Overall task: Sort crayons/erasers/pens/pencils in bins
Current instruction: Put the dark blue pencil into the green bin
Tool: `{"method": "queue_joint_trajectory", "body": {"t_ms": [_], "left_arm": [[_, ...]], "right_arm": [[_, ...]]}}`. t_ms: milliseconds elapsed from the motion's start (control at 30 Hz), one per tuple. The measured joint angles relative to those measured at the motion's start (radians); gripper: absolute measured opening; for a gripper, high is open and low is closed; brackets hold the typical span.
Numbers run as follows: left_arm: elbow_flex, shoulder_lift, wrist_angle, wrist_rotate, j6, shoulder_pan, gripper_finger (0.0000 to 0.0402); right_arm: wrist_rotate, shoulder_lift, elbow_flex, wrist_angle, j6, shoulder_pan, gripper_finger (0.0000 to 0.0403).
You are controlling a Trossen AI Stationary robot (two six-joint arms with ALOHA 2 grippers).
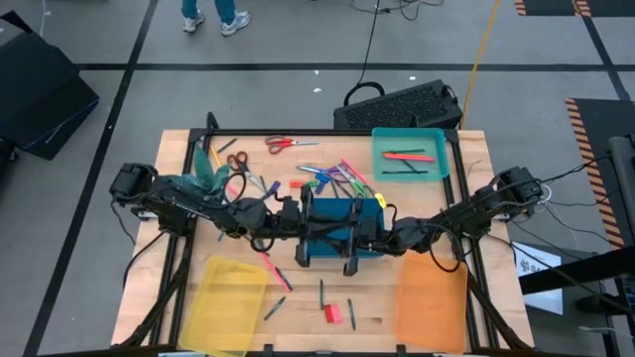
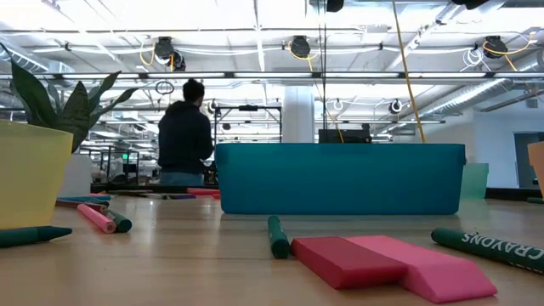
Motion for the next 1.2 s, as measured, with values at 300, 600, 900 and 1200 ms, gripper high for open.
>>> {"method": "queue_joint_trajectory", "body": {"t_ms": [300,600,900,1200], "left_arm": [[-0.002,0.002,0.196,-0.012,-0.009,0.008,0.0012],[0.087,0.020,0.198,0.101,-0.088,0.042,0.0001],[0.217,0.027,-0.082,0.123,-0.056,0.005,0.0001],[0.214,-0.075,-0.460,-0.248,0.127,-0.113,0.0004]], "right_arm": [[-0.026,-0.002,0.002,-0.137,-0.087,0.000,0.0137],[-0.132,-0.002,-0.004,-0.233,-0.172,-0.008,0.0197],[-0.045,-0.003,-0.095,-0.225,-0.135,-0.009,0.0216],[0.053,-0.120,-0.087,-0.829,0.133,-0.017,0.0215]]}}
